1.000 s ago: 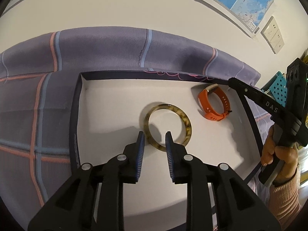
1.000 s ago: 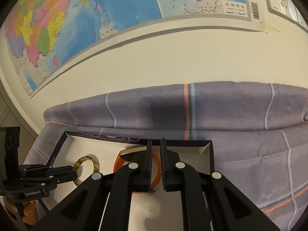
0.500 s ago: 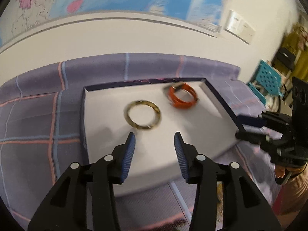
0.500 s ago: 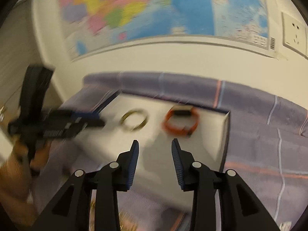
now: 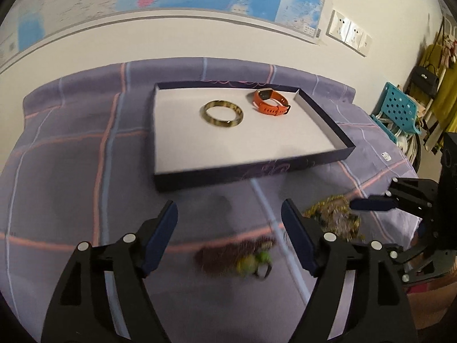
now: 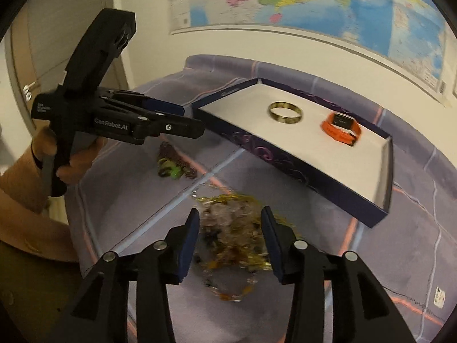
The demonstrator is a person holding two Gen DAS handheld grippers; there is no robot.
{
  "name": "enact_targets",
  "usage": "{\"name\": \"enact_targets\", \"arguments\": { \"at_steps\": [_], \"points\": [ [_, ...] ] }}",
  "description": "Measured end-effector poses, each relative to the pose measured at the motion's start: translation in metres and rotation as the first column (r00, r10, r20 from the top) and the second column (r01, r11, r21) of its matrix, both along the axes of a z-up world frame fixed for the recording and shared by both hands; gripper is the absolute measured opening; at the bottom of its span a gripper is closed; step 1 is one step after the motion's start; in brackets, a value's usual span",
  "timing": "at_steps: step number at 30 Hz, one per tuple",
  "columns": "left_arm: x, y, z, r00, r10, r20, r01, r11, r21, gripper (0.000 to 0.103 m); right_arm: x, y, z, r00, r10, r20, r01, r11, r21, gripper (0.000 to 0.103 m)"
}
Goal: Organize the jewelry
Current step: 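Open both tools to release the bangle and band, then withdraw, then grasp the green bead charm with the left tool while the right tool grasps a clear crystal bracelet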
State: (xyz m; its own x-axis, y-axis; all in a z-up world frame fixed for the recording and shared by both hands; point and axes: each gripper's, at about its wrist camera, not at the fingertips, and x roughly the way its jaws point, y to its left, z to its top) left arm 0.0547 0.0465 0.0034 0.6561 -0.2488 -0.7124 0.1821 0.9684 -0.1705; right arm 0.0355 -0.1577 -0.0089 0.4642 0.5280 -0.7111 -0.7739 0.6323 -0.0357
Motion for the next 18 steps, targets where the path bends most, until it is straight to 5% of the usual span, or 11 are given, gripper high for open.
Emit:
{"name": "enact_targets", "arguments": {
  "at_steps": [7, 12, 15, 18],
  "points": [
    [-0.027, 0.010, -0.007, 0.999, 0.037, -0.005, -0.037, 0.999, 0.016, 0.078, 0.003, 0.015, -0.017, 0.999, -0.021, 0.034, 0.023, 0.998, -0.062, 0.047],
    [-0.039, 0.012, -0.011, 0.999, 0.030, -0.011, -0.029, 0.999, 0.021, 0.078, 0.004, 0.009, -0.017, 0.999, -0.035, 0.018, 0.036, 0.998, -0.060, 0.036],
    [-0.046, 0.011, -0.012, 1.000, 0.017, -0.006, -0.017, 0.999, 0.027, 0.078, 0.005, 0.006, -0.015, 0.999, -0.049, 0.012, 0.050, 0.998, -0.049, 0.010],
    [-0.050, 0.009, -0.013, 1.000, 0.001, -0.003, -0.001, 1.000, 0.025, 0.078, 0.010, -0.002, -0.012, 0.998, -0.065, -0.024, 0.065, 0.998, -0.010, 0.009]
  ]
}}
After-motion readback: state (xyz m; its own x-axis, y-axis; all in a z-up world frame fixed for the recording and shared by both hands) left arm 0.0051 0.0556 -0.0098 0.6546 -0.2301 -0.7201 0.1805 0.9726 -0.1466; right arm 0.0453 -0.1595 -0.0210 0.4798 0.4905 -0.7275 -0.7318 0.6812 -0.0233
